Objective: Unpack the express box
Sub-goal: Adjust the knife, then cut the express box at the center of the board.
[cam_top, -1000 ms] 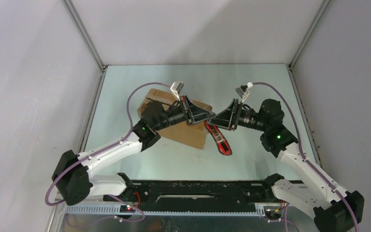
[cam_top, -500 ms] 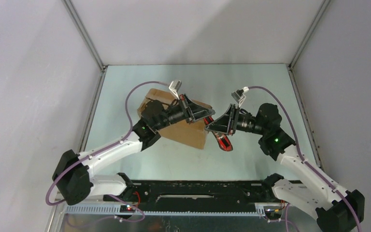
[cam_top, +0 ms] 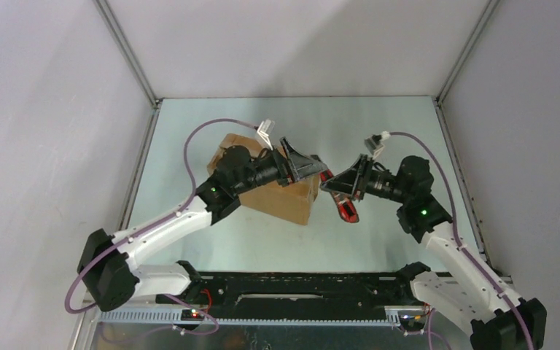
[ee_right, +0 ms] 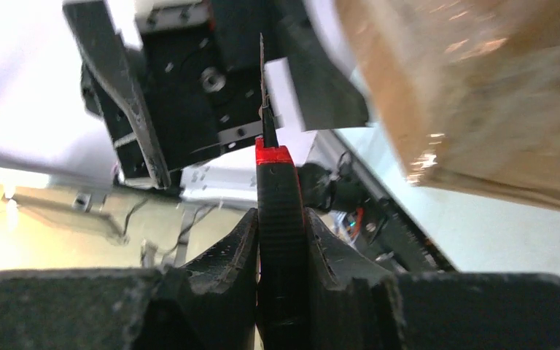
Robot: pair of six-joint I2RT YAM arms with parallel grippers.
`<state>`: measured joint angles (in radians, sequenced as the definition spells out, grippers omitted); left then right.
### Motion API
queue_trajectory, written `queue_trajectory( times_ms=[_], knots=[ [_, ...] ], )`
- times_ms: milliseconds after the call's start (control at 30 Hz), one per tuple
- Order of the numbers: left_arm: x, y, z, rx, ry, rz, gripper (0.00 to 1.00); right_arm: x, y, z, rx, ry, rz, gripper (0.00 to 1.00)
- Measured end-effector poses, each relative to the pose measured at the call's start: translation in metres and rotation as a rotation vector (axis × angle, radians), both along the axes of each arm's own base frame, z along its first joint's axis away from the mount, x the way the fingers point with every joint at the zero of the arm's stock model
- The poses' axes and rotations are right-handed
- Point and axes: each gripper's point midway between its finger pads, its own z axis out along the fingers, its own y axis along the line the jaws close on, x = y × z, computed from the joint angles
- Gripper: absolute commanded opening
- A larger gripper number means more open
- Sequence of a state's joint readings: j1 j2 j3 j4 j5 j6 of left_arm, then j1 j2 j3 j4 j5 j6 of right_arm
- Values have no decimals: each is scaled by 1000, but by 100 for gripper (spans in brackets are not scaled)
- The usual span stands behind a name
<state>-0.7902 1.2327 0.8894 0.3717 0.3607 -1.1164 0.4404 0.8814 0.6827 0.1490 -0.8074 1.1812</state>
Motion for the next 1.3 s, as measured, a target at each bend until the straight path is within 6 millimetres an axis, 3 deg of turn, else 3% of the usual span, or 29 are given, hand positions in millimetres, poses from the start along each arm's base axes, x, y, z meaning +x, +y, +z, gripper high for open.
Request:
queue_trajectory(
  times_ms=[167, 267, 400, 533, 700, 800, 900, 1000, 1133, 1300],
  knots=[
    [7, 27, -14, 182, -34, 109, 100, 28, -44, -27, -85, 34, -182, 0],
    [9, 52, -15, 280, -40, 206, 100, 36, -57, -42, -134, 50, -229, 0],
    [3, 105, -28, 406, 24, 393, 100, 44, -58, -64, -200, 68, -238, 0],
    [-7, 151, -47, 482, 143, 548, 100, 67, -59, -95, -267, 122, -269, 0],
    [-12, 184, -92, 519, 272, 692, 100, 100, -63, -128, -351, 162, -328, 0],
    [-8, 203, -119, 519, 338, 773, 100, 119, -58, -138, -387, 148, -330, 0],
    [2, 219, -130, 513, 391, 852, 100, 132, -45, -143, -421, 119, -292, 0],
    [12, 224, -133, 509, 418, 885, 100, 132, -29, -147, -444, 84, -237, 0],
    [23, 228, -140, 531, 464, 896, 100, 116, -16, -154, -488, 64, -183, 0],
    [36, 237, -134, 548, 480, 890, 100, 79, 5, -143, -501, 21, -104, 0]
  ],
)
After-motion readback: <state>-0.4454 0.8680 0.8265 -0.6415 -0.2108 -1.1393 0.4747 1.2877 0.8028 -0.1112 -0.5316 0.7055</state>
